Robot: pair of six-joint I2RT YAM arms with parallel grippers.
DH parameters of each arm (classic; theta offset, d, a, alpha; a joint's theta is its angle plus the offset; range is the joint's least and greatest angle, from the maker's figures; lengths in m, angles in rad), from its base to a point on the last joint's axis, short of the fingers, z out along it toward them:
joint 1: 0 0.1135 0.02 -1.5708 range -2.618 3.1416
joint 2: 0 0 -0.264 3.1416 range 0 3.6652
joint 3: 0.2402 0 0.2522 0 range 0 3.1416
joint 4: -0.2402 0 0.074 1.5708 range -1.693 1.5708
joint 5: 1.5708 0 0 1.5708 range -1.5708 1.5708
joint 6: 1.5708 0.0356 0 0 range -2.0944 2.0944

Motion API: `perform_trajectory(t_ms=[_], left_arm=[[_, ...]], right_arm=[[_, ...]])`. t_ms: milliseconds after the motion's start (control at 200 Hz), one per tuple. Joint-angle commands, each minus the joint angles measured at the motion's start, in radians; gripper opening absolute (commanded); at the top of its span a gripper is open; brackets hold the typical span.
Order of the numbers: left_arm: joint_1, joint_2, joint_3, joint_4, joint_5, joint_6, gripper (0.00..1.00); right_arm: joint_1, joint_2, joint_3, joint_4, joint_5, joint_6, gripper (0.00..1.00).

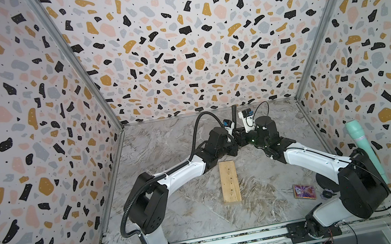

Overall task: Use a claw hammer to pull out a nail
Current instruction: Pick up the hammer at the center of the board.

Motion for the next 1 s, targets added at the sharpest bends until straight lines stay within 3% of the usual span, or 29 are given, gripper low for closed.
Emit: perform_trajectory(t_ms=[0, 355, 491, 601, 721, 856, 991], left_arm=[[-0.023, -0.031, 0.052, 0.138, 0.027, -0.012, 0.00], [-0.023, -0.060, 0.094, 0.107, 0.085, -0.010, 0.00], [-0.018, -0.073, 0.100, 0.113, 0.125, -0.017, 0.37], [0.000, -0.095, 0.121, 0.103, 0.203, -0.028, 0.55], [0.028, -0.124, 0.133, 0.068, 0.244, -0.039, 0.69], [0.069, -0.151, 0.123, 0.068, 0.370, -0.056, 0.86], [0.115, -0.185, 0.083, 0.137, 0.494, -0.108, 0.91]], right_arm=[[0.021, -0.017, 0.025, 0.013, 0.020, 0.034, 0.00], [0.020, -0.073, 0.028, -0.012, 0.049, 0.014, 0.00], [0.018, -0.110, 0.037, -0.029, 0.035, -0.012, 0.00], [0.009, -0.152, 0.046, -0.059, 0.021, -0.032, 0.00], [-0.027, -0.223, 0.024, -0.036, -0.026, -0.035, 0.00], [-0.078, -0.271, 0.021, -0.053, -0.064, -0.062, 0.00], [-0.099, -0.283, 0.044, -0.098, -0.097, -0.130, 0.00]])
